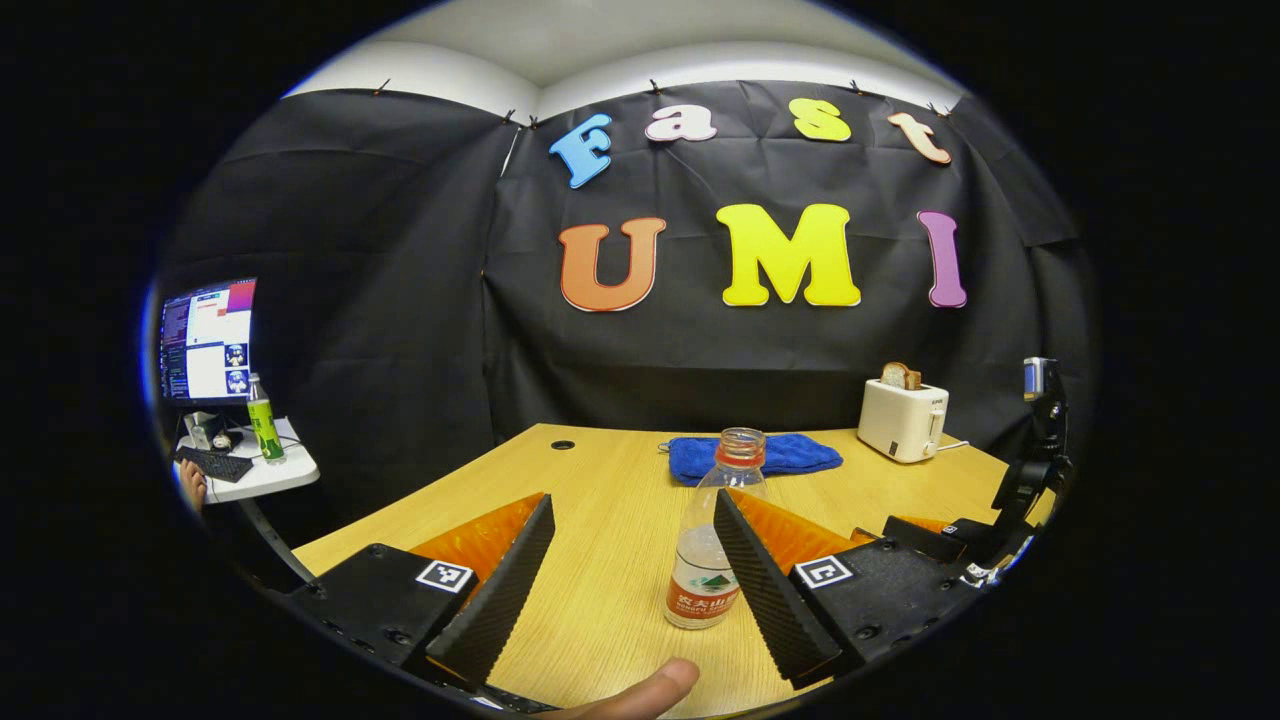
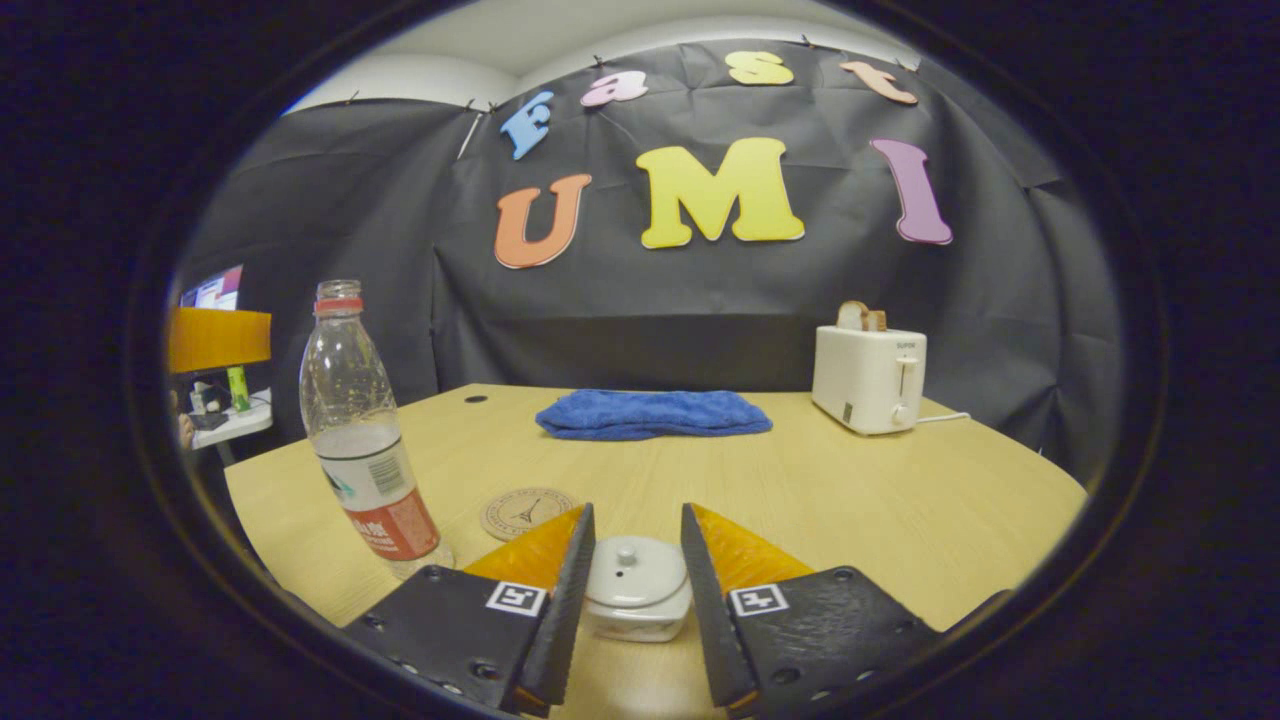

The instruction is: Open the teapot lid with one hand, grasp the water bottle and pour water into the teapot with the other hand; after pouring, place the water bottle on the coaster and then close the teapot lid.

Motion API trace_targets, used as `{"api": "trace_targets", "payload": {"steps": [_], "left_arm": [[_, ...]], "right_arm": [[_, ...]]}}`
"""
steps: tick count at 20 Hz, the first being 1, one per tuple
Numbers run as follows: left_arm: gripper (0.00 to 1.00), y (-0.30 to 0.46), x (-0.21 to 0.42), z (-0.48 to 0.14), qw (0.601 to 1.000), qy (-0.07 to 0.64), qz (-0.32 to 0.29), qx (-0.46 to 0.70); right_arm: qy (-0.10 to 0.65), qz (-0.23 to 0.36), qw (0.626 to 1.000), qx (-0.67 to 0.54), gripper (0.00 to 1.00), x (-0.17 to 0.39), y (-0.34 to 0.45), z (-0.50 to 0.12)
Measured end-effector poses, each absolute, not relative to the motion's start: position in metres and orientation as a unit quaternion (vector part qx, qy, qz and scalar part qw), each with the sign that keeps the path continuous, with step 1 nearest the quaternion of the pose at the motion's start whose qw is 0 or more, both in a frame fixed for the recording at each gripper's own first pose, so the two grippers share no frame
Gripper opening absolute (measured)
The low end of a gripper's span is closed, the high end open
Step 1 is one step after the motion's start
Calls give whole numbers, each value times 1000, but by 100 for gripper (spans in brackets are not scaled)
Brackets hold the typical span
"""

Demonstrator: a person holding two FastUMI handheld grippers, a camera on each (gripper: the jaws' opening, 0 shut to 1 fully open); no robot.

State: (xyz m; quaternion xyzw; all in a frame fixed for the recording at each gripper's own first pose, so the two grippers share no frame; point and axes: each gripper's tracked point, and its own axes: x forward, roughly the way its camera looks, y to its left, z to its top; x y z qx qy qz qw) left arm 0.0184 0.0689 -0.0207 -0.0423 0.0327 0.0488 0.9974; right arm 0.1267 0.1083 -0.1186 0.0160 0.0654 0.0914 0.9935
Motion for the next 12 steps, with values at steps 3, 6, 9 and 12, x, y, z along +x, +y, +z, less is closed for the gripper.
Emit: {"api": "trace_targets", "payload": {"steps": [3,6,9,12], "left_arm": [[100,65,20,-25,997,39,45,-44],[100,64,22,-26,997,42,41,-43],[100,60,22,-30,997,48,32,-51],[100,54,25,-36,997,56,21,-52]], "right_arm": [[61,92,994,6,36,128,110,-120],[60,92,994,6,10,128,110,-118],[60,94,994,3,0,131,108,-117],[47,97,994,14,0,129,107,-100]]}}
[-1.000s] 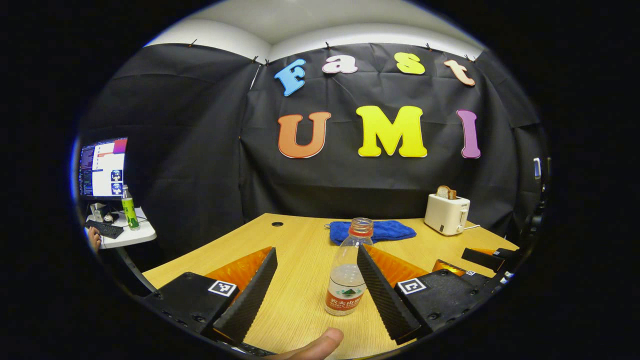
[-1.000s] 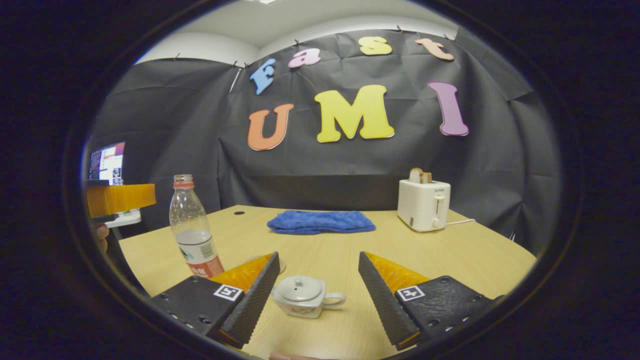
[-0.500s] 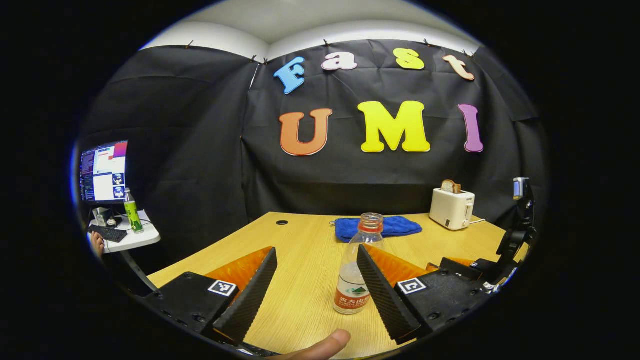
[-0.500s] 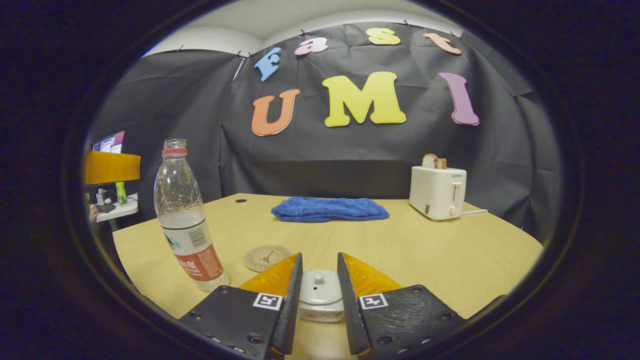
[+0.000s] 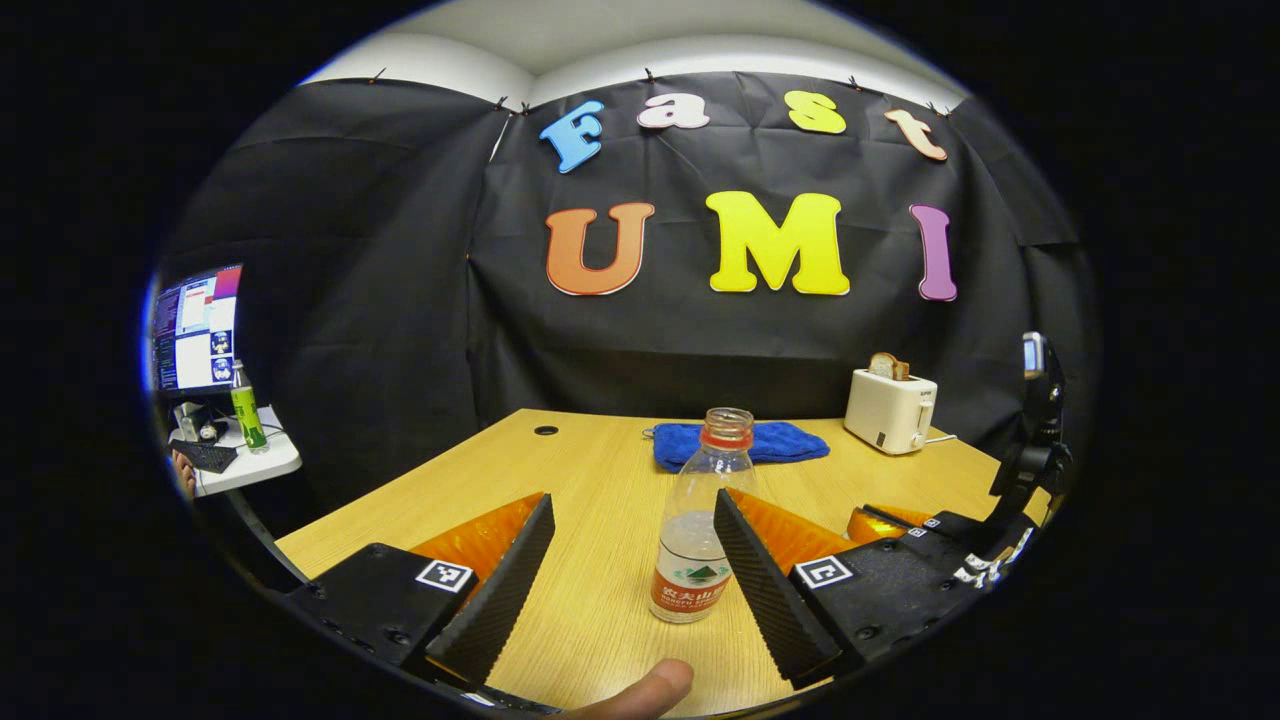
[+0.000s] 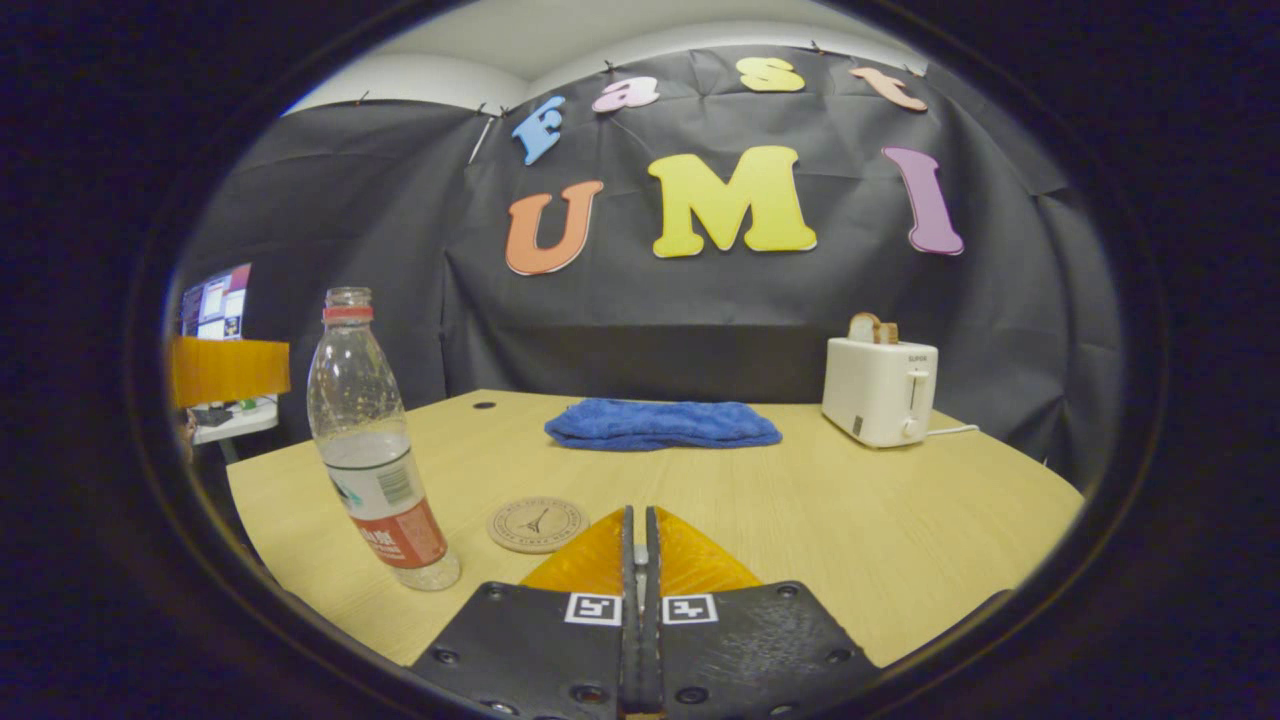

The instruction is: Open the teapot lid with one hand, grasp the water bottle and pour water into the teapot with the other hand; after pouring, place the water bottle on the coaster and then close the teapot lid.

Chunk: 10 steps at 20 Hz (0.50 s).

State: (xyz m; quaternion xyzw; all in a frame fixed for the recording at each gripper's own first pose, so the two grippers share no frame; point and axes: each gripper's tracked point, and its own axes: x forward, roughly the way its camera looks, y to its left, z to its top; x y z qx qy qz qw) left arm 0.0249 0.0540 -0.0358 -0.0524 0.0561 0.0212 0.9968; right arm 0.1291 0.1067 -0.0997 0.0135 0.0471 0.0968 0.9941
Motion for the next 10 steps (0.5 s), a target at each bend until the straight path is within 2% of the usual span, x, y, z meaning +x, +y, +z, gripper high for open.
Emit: {"api": "trace_targets", "payload": {"steps": [6,10], "left_arm": [[100,24,29,-47,993,73,-46,-81],[100,12,34,-62,992,87,-60,-65]], "right_arm": [[29,80,996,9,0,105,85,-78],[21,72,997,24,0,87,65,-72]]}}
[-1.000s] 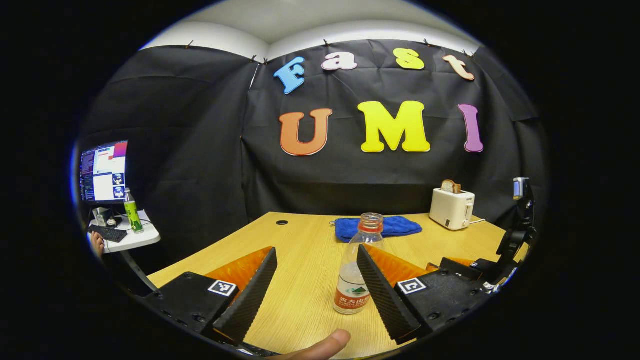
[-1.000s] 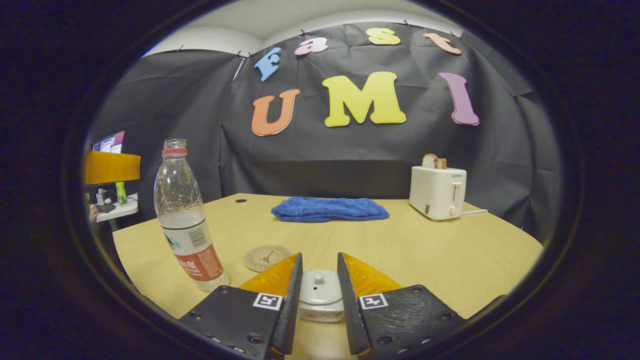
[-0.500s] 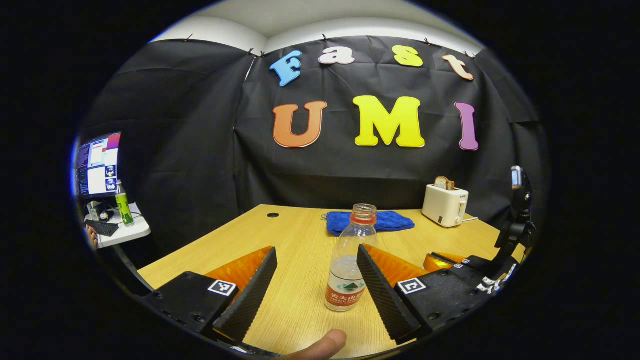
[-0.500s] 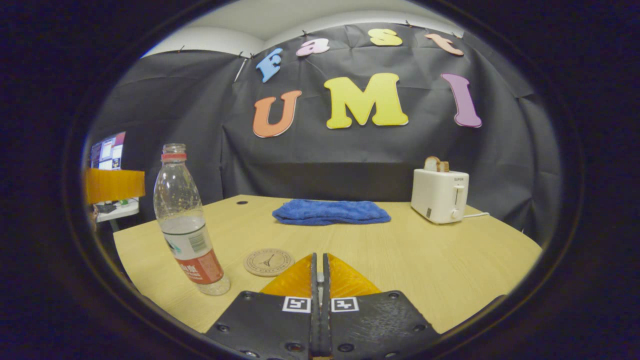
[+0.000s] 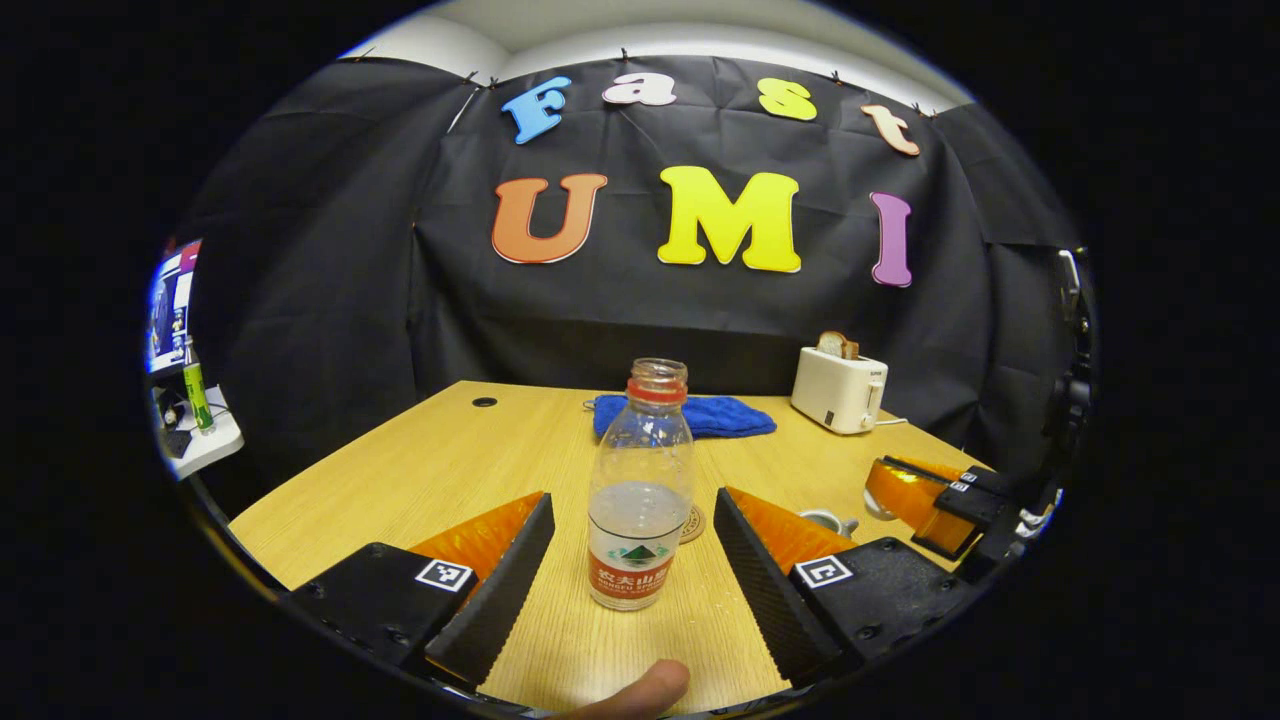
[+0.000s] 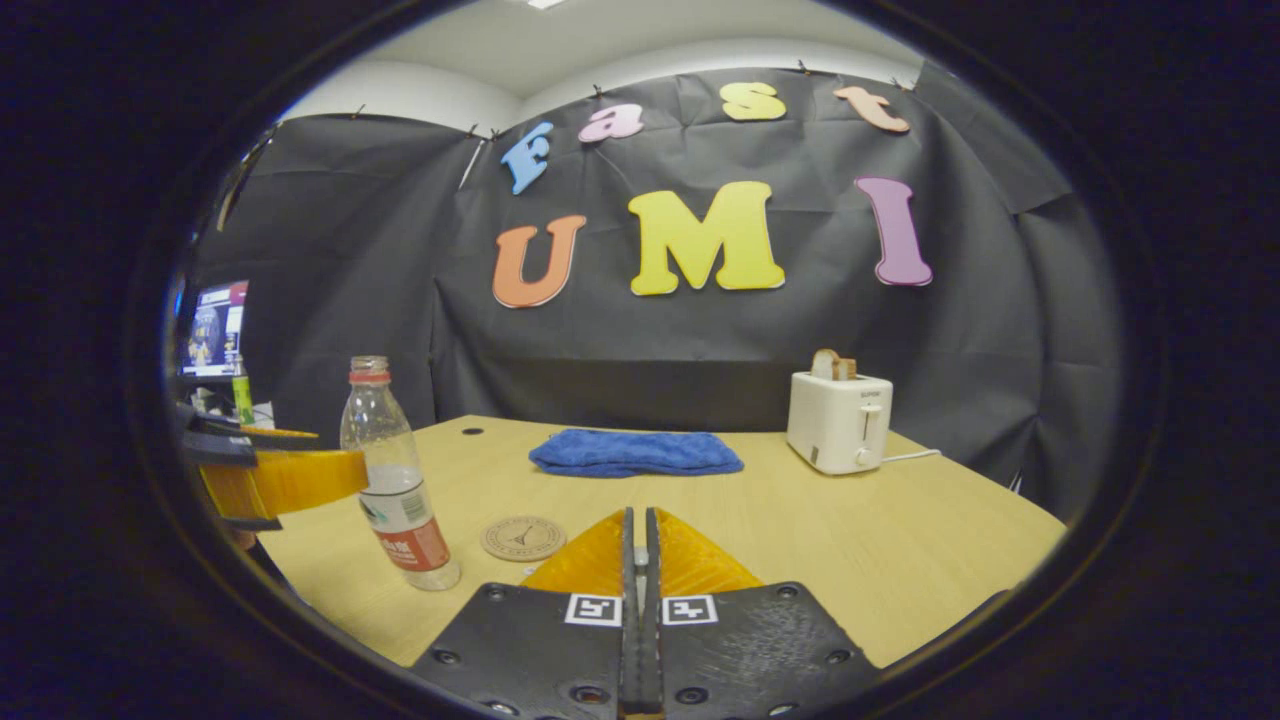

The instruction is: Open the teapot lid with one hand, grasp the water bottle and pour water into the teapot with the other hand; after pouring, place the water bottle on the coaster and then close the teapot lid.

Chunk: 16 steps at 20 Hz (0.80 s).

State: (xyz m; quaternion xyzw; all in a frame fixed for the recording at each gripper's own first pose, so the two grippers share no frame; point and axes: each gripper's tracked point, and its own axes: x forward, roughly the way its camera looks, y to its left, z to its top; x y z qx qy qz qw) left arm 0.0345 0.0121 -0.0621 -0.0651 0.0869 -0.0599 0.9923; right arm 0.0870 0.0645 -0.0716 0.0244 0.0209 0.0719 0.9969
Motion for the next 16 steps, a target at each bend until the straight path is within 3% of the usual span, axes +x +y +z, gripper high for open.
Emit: {"api": "trace_targets", "payload": {"steps": [10,16], "left_arm": [[100,3,64,-76,995,34,-63,-65],[100,8,82,-105,995,49,-54,-66]], "right_arm": [[20,49,998,46,0,82,30,-75],[16,48,998,39,0,80,33,-74]]}}
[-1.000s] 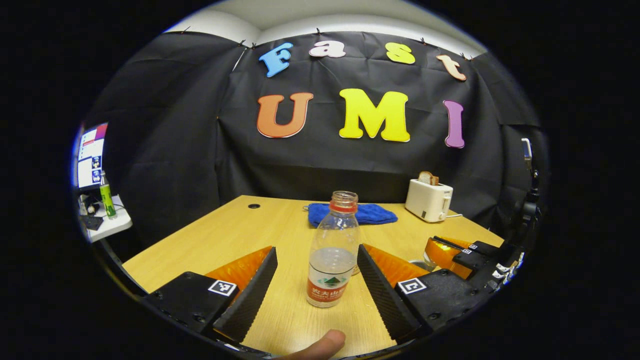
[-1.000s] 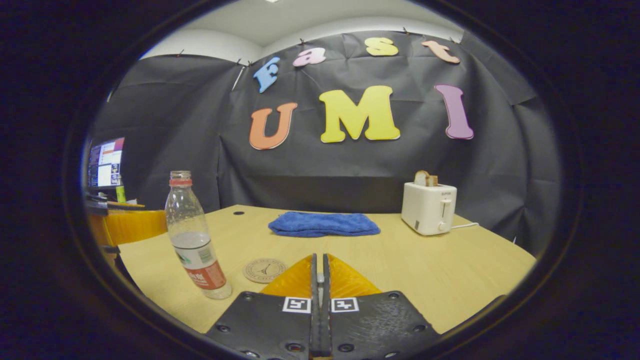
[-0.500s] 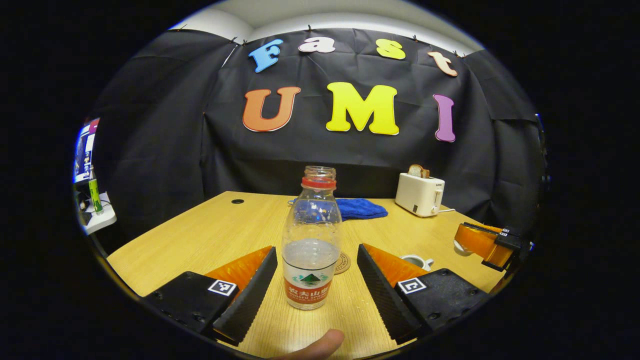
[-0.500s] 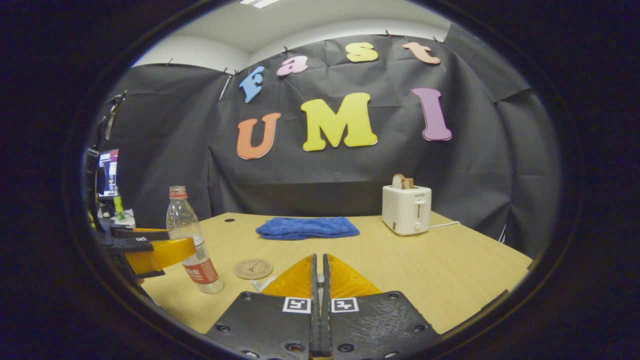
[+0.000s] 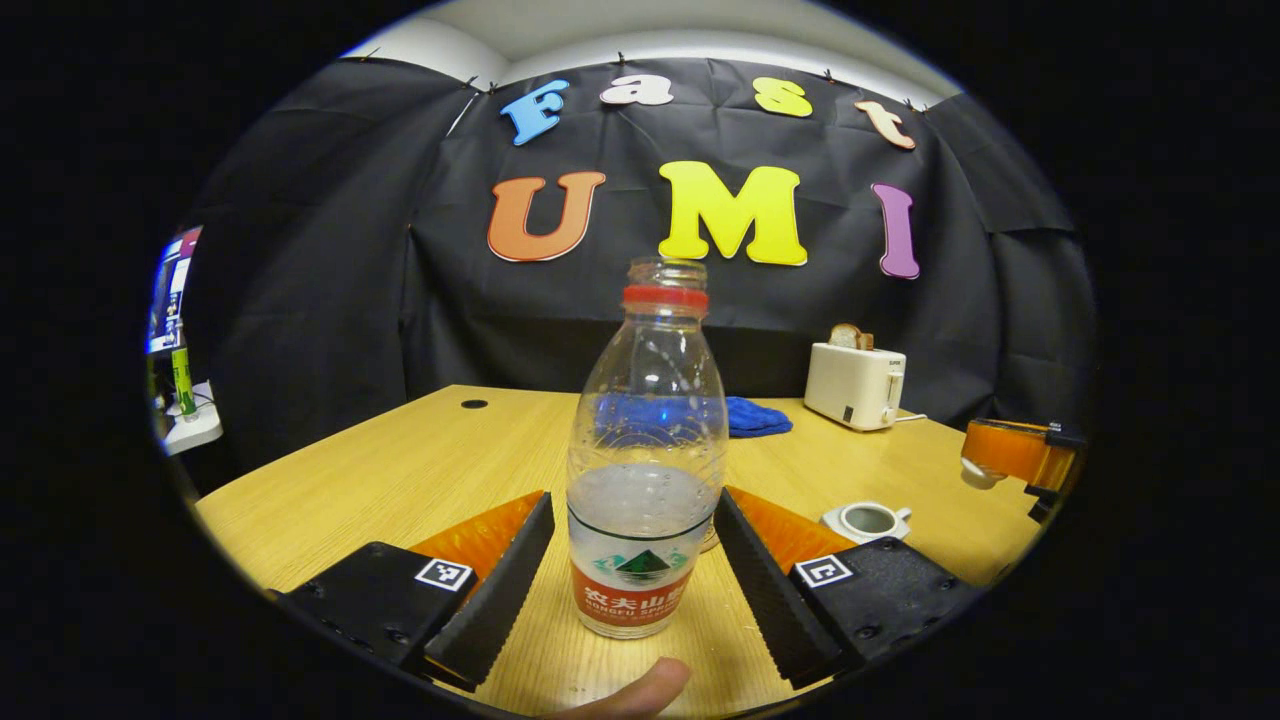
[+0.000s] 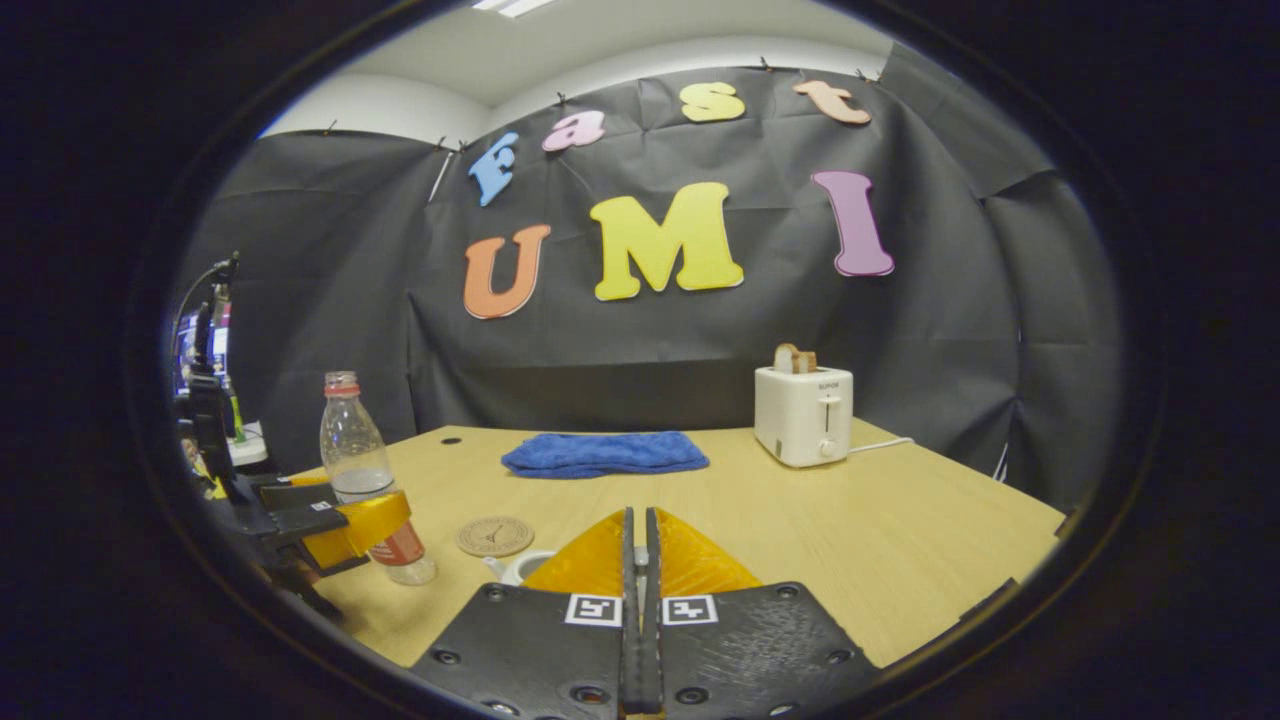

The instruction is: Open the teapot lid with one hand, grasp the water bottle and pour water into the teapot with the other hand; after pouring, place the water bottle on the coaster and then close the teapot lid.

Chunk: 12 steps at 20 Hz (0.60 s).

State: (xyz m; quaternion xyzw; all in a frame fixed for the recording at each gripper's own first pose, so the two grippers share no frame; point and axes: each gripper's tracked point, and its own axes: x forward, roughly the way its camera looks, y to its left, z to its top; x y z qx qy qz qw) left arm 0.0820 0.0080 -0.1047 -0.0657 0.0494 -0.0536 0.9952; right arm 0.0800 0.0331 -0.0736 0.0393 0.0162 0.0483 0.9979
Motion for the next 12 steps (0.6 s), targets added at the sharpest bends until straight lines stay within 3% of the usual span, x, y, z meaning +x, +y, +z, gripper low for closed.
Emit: {"api": "trace_targets", "payload": {"steps": [4,5,6,8,9,10,12], "left_arm": [[98,5,87,-104,994,37,-68,-73],[94,1,86,-106,994,39,-75,-74],[82,2,85,-105,995,32,-73,-68],[79,6,85,-102,996,26,-63,-56],[72,6,84,-102,996,28,-63,-53],[78,4,82,-101,996,31,-64,-48],[78,8,79,-93,998,28,-53,-26]], "right_arm": [[3,41,999,32,0,77,29,-67],[0,41,999,31,0,77,29,-66],[-1,40,999,32,0,77,29,-64],[0,41,999,30,0,76,29,-65],[0,41,999,29,0,77,29,-65],[1,40,999,29,0,77,29,-65],[2,44,999,28,0,76,30,-65]]}}
